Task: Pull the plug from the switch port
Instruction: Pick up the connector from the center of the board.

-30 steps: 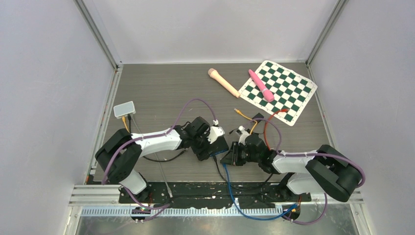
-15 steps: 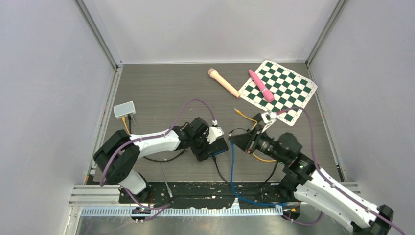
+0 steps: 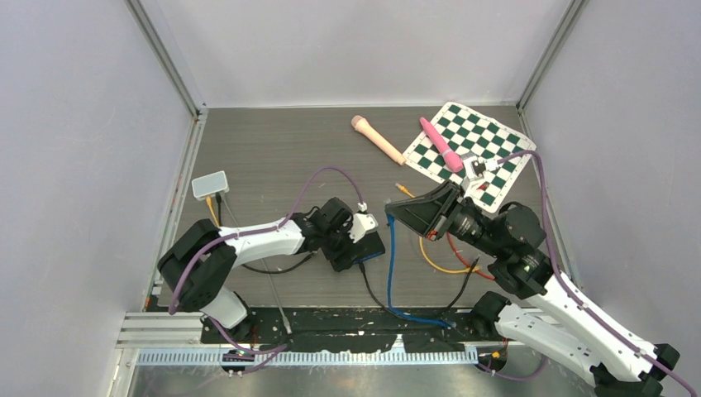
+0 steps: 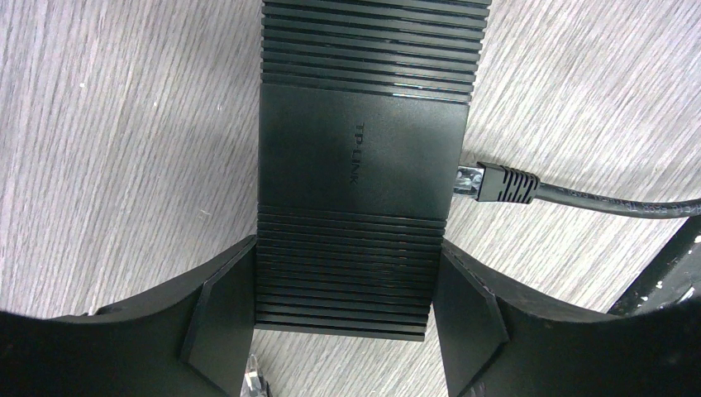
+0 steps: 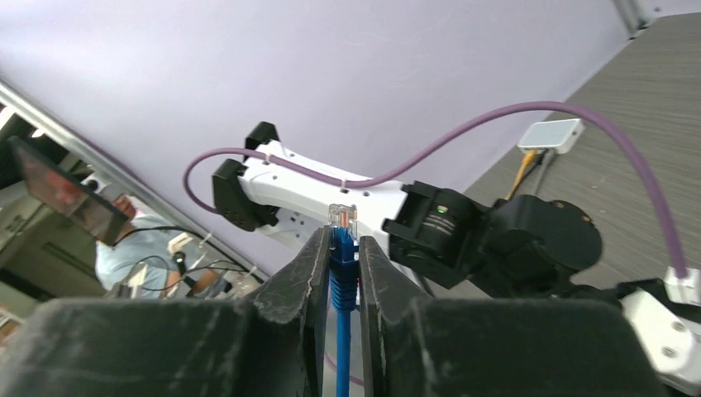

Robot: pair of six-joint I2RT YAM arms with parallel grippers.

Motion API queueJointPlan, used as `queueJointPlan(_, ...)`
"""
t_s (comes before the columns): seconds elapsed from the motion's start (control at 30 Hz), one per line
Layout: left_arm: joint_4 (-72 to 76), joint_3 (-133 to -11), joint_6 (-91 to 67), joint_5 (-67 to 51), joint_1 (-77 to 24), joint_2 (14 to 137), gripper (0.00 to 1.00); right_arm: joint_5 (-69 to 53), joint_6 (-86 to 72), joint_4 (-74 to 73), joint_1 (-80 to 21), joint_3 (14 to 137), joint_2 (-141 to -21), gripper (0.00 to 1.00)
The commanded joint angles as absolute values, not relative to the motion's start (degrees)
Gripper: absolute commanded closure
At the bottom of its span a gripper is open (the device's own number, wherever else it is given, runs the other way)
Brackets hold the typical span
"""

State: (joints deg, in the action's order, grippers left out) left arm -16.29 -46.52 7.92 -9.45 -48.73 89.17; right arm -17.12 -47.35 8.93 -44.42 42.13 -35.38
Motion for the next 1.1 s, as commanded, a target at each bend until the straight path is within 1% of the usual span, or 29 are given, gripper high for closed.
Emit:
queueJointPlan(0.0, -13.57, -46.88, 7.65, -9.8, -48.51, 88.32, 0.6, -22.29, -53.27, 20.33, -44.33, 46.27, -37.78, 0.95)
queueJointPlan(0.13, -13.78, -47.17, 7.62, -9.77, -48.44, 88.59, 0.6, -23.6, -55.37, 24.38, -44.38, 47.2, -39.78, 0.95)
queueJointPlan(0.2, -13.8, -47.12, 7.64, -9.77, -48.51, 88.6, 0.6, -22.29, -55.77, 23.83, -44.38, 46.37, -39.74, 0.95)
queueJointPlan(0.33, -13.63, -46.94, 7.72, -9.63, -48.44, 88.23, 0.61, -9.35, -54.94, 21.88, -46.22, 39.16, -35.38, 0.95)
queueJointPlan(0.4, -13.72, -47.0, 7.73, -9.57, -48.49, 88.22, 0.61, -4.15, -55.1, 21.2, -47.77, 36.06, -31.11, 0.95)
queueJointPlan(0.43, -13.91, -47.1, 7.73, -9.61, -48.44, 88.24, 0.61, -3.61, -56.42, 23.05, -48.33, 35.13, -30.41, 0.95)
queueJointPlan(0.5, -14.12, -47.32, 7.78, -9.66, -48.43, 88.29, 0.61, -4.93, -59.79, 26.23, -48.49, 33.46, -30.04, 0.95)
queueJointPlan(0.53, -14.26, -47.45, 7.82, -9.49, -48.47, 88.32, 0.61, -7.54, -60.88, 26.08, -48.51, 34.0, -31.33, 0.95)
queueJointPlan(0.6, -14.63, -47.82, 7.96, -9.43, -48.43, 88.46, 0.61, -11.77, -62.51, 19.97, -48.67, 37.33, -34.18, 0.95)
queueJointPlan(0.67, -14.97, -48.07, 8.07, -9.49, -48.43, 88.57, 0.61, -16.45, -64.35, 20.06, -48.75, 38.92, -36.64, 0.95)
queueJointPlan(0.7, -15.01, -48.15, 8.07, -9.57, -48.43, 88.63, 0.61, -18.88, -66.82, 21.33, -48.72, 38.21, -37.22, 0.95)
queueJointPlan(0.87, -14.92, -48.02, 8.0, -9.61, -48.43, 88.68, 0.61, -24.08, -80.19, 39.51, -48.84, 33.28, -40.61, 0.95)
queueJointPlan(0.93, -14.67, -47.79, 7.89, -9.51, -48.47, 88.77, 0.61, -24.05, -80.89, 41.76, -49.29, 32.04, -41.13, 0.95)
queueJointPlan(0.97, -14.61, -47.81, 7.91, -9.57, -48.43, 88.77, 0.61, -23.48, -80.08, 40.75, -49.74, 32.14, -41.07, 0.95)
queueJointPlan(1.07, -14.56, -47.69, 7.91, -9.51, -48.43, 88.57, 0.62, -21.62, -74.45, 31.41, -51.6, 32.8, -41.07, 0.95)
